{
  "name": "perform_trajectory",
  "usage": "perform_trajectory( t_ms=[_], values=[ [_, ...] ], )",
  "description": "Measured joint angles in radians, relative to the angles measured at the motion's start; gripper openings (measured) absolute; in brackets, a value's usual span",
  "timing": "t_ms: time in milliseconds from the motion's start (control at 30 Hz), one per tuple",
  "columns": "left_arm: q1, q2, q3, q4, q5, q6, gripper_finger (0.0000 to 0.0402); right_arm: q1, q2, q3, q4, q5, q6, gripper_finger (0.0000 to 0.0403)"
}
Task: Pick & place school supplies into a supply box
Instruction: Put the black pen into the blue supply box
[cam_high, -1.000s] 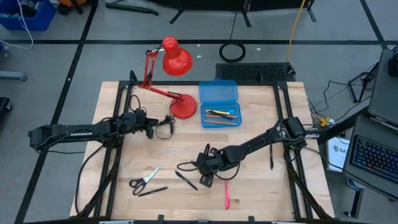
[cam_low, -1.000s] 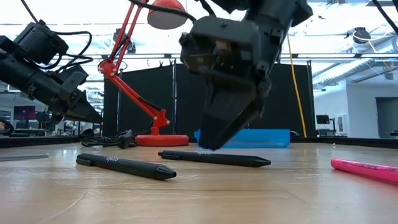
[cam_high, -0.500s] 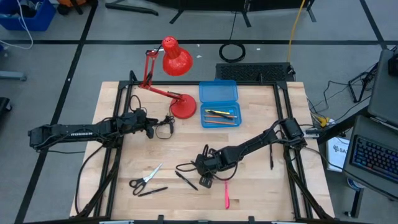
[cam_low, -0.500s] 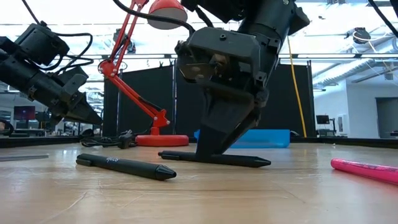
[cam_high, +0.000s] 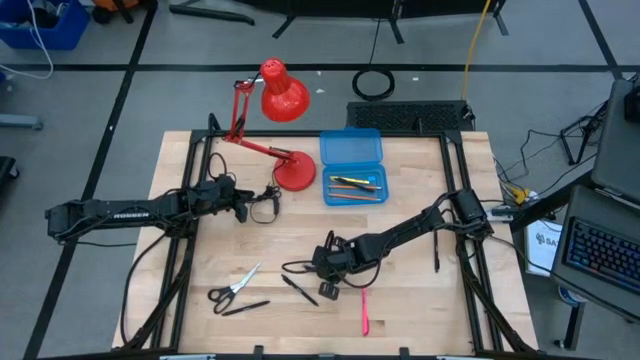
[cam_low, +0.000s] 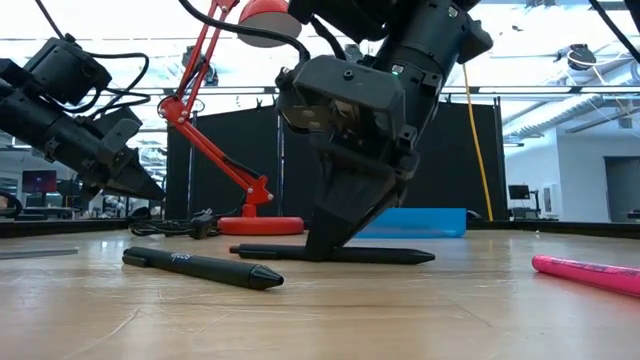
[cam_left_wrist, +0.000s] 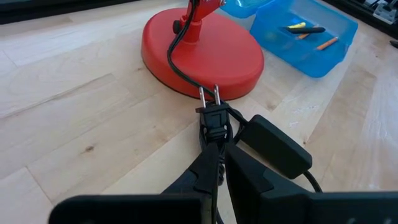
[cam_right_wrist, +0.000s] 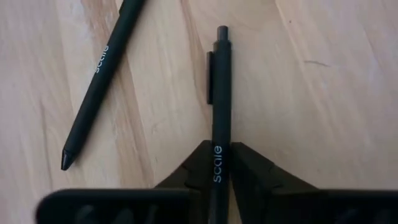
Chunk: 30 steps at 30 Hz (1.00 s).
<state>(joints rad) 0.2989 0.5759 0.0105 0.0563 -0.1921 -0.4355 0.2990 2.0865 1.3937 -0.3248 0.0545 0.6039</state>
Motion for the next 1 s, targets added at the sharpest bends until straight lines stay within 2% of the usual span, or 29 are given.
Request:
perform_trajectory(
  t_ms=[100,500,833,1000],
  values=[
    [0.0,0.0,0.0,0.0,-0.001,0.0,0.0031,-0.004,0.0,0.0,-0.001,-0.005,-0.016,0.0014],
    [0.0,0.0,0.0,-0.001,-0.001,0.001,0.0031,-0.004,-0.004,0.0,0.007,0.003,-0.08,0.0013],
    [0.0,0.0,0.0,-0.001,-0.001,0.003,0.0031,-0.002,-0.012,-0.001,0.0,0.054,-0.112,0.0013],
    [0.0,0.0,0.0,-0.001,-0.002,0.002,0.0031,0.002,-0.045,-0.006,-0.038,0.126,-0.127,0.0013]
  ],
)
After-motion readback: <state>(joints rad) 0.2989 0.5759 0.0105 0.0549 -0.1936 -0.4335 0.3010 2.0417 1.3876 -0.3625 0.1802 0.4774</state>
